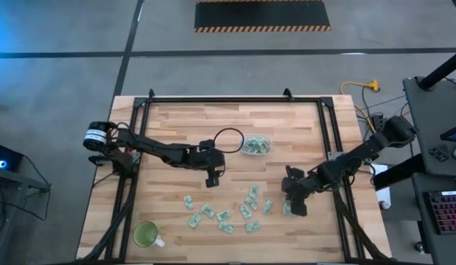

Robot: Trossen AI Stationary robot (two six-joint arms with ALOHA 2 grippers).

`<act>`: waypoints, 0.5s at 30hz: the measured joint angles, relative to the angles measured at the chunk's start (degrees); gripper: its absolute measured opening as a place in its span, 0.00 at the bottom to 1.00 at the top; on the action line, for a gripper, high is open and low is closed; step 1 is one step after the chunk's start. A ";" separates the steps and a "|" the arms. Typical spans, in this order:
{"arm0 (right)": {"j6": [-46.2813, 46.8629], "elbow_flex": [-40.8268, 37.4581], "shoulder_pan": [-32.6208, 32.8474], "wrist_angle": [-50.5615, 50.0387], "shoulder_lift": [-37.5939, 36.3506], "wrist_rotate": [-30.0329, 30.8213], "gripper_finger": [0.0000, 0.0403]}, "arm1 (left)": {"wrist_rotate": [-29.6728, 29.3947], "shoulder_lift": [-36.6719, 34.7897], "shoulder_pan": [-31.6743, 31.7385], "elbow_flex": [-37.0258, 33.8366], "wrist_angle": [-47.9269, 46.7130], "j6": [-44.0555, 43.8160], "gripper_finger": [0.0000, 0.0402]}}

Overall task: Pick and place Stevia / Truvia into bins
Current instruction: Put the stevia packet into the transparent bin

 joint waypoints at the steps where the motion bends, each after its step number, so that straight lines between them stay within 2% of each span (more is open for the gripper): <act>1: -0.18 0.30 0.00 -0.02 -0.02 -0.26 0.14 | 0.02 0.00 0.01 -0.09 0.07 0.00 0.51; 7: -0.01 0.64 1.03 2.02 0.33 -0.28 0.14 | 0.02 0.00 0.01 -1.00 0.86 0.02 0.51; 15: 1.50 0.54 4.23 6.37 4.33 -0.29 0.14 | 0.03 -0.02 0.01 -1.59 2.00 0.20 0.51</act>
